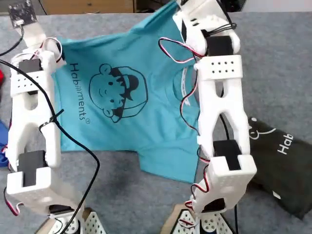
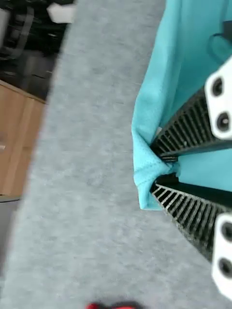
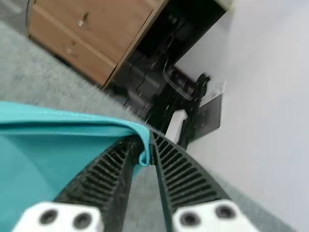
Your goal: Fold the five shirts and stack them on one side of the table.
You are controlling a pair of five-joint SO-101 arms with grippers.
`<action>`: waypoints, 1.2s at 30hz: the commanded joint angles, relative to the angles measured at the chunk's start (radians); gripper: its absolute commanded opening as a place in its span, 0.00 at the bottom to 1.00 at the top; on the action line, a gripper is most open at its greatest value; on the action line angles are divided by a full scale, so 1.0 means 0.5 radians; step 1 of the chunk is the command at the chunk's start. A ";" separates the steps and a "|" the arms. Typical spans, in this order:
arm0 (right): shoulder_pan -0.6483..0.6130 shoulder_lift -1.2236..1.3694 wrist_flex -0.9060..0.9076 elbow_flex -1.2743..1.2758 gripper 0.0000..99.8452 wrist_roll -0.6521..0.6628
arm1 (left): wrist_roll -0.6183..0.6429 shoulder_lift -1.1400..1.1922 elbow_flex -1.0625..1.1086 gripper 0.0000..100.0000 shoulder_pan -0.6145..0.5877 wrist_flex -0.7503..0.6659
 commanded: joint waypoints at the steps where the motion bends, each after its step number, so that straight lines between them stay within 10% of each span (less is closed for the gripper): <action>1: 0.017 -0.014 0.506 -0.189 0.00 -0.006 | 0.012 -0.023 -0.120 0.02 -0.021 0.190; 17: -0.100 -0.379 1.516 0.130 0.00 0.178 | -0.390 -0.023 -0.058 0.02 0.040 1.077; 36: -0.118 -2.349 1.175 2.481 0.00 0.322 | -0.730 -0.649 0.985 0.02 -0.049 0.779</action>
